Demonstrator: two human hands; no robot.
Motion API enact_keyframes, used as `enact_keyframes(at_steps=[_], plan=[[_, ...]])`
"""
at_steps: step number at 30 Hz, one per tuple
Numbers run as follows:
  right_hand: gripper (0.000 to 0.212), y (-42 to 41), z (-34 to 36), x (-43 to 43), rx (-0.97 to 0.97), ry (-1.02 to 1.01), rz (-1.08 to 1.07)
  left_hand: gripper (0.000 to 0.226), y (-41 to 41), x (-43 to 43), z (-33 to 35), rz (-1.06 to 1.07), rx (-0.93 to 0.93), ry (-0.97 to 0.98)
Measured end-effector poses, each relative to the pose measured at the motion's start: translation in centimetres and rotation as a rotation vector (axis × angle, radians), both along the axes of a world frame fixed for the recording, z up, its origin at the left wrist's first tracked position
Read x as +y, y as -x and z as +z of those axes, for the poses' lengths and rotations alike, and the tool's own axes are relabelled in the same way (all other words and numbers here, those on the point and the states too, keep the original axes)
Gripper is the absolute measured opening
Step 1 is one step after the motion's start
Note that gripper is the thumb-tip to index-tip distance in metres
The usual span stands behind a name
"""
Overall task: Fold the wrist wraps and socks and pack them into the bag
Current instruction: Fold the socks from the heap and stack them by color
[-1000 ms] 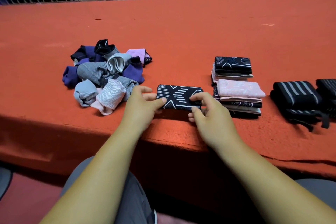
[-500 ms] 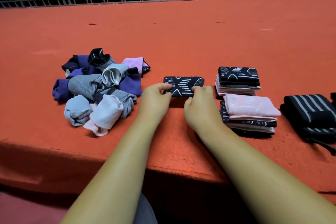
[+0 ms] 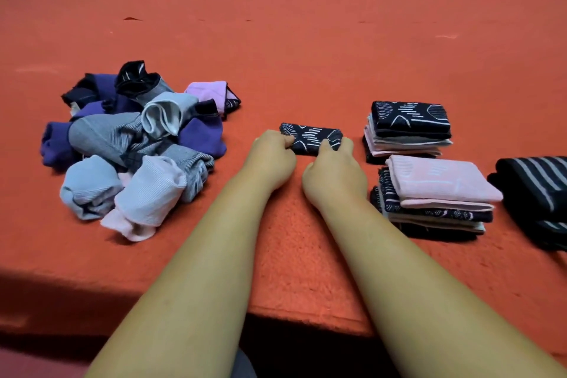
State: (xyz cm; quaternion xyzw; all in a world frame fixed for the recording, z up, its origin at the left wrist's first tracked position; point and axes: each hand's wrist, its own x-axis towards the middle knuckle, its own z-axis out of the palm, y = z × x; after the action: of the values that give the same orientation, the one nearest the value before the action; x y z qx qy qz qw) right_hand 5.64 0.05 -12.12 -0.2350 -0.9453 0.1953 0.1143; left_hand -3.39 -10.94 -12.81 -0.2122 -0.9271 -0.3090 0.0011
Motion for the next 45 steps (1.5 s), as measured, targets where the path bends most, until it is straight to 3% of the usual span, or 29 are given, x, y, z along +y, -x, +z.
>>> enact_keyframes(at_steps=[5,13,20,28,34,41,45], plan=[[0.062,-0.3,-0.3,0.2,0.016,0.012,0.021,0.055,0.2,-0.1,-0.7,0.005,-0.001,0.037],[0.028,-2.1,0.1,-0.6,0.311,0.073,0.116,0.068,-4.7,-1.3,2.1,0.002,-0.077,0.102],[0.023,-4.7,0.4,-1.6,0.242,0.105,0.316,0.035,-9.8,-5.7,4.0,0.067,0.197,-0.047],[0.017,-12.3,1.2,-1.1,0.275,0.161,0.566,0.044,-13.3,-13.2,5.1,0.348,0.4,0.009],[0.025,-17.1,-1.0,0.6,0.351,0.135,0.609,0.076,-17.0,-16.2,1.2,0.425,0.252,0.132],[0.018,-18.0,-1.5,0.6,0.353,0.056,0.656,0.05,-16.4,-16.1,1.1,0.439,0.226,0.194],[0.02,-17.8,-1.6,0.8,0.351,0.074,0.652,0.057,-16.0,-15.9,0.8,0.482,0.227,0.191]])
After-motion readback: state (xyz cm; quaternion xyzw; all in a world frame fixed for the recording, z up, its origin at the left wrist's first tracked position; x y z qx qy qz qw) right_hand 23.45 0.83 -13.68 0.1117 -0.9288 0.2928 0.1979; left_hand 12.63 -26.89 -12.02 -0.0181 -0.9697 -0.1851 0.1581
